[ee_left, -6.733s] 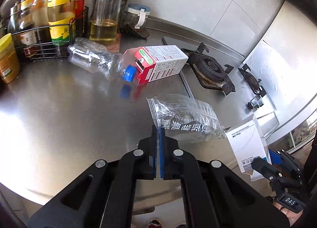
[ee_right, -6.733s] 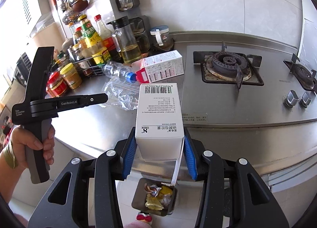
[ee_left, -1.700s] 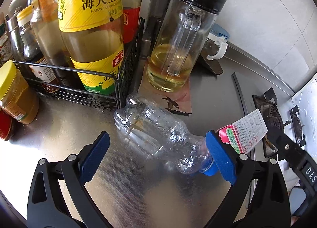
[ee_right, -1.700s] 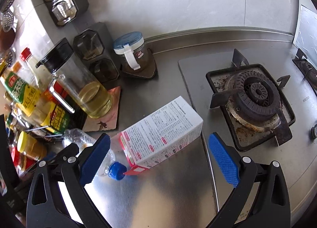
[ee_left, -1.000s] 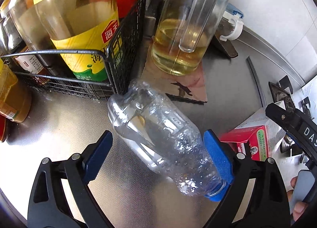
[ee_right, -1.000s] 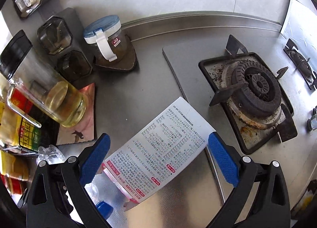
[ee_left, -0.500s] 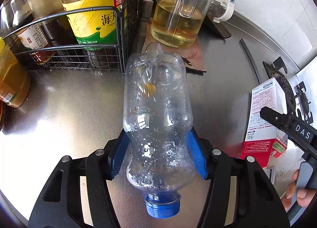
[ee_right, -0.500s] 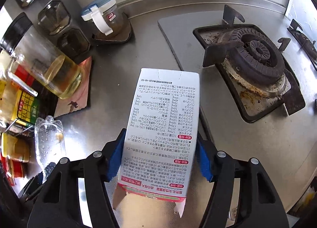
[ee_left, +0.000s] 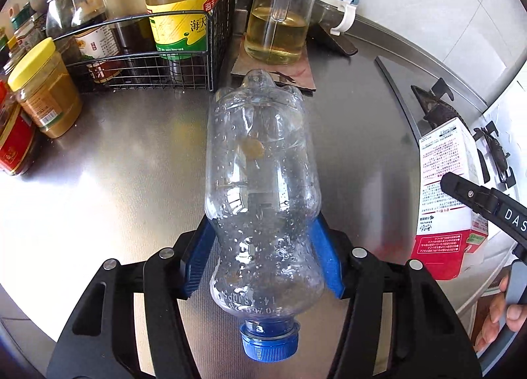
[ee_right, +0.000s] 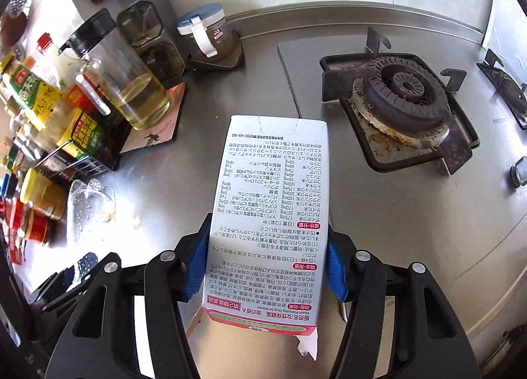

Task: Collect trash
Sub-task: 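Carry the bottle and carton down over the black bin and open both tools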

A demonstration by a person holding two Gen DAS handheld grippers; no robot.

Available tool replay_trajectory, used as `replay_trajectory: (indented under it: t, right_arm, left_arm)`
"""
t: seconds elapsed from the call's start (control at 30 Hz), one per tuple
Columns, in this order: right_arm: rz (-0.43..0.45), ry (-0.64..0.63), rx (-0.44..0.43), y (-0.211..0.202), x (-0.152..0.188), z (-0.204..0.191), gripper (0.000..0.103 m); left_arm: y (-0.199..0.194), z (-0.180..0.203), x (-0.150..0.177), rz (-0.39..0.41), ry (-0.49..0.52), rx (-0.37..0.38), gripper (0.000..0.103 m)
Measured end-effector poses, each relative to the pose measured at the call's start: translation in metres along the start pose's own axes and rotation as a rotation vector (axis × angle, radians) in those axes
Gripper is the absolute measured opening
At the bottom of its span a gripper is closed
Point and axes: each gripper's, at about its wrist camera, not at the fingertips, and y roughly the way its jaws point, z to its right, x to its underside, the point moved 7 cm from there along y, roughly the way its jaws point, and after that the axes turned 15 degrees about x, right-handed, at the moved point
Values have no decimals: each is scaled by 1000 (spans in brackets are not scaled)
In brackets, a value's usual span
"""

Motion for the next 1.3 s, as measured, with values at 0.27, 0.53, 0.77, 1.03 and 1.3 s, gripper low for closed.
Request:
replay_trajectory:
  t: [0.27,0.53,0.77,1.03,1.3]
  right_arm:
    - [30,-53,-30,-42,62,28,60]
    - [15,-108,-65,-73,141,54,60]
    - [-29,-156,-96,-85,207,64,60]
    - [-142,-187,-82,-53,277,72,60]
    - [-283,-196,-67,25,333,65,60]
  left_arm:
    - [-43,27,63,33,7,1,55]
    - [-78,49,146,40,3,17,55]
    - [-92,55,224,3,20,7,55]
    - [-64,46,300,-78,-16,22,55]
    - [-1,16,346,-177,-46,21,55]
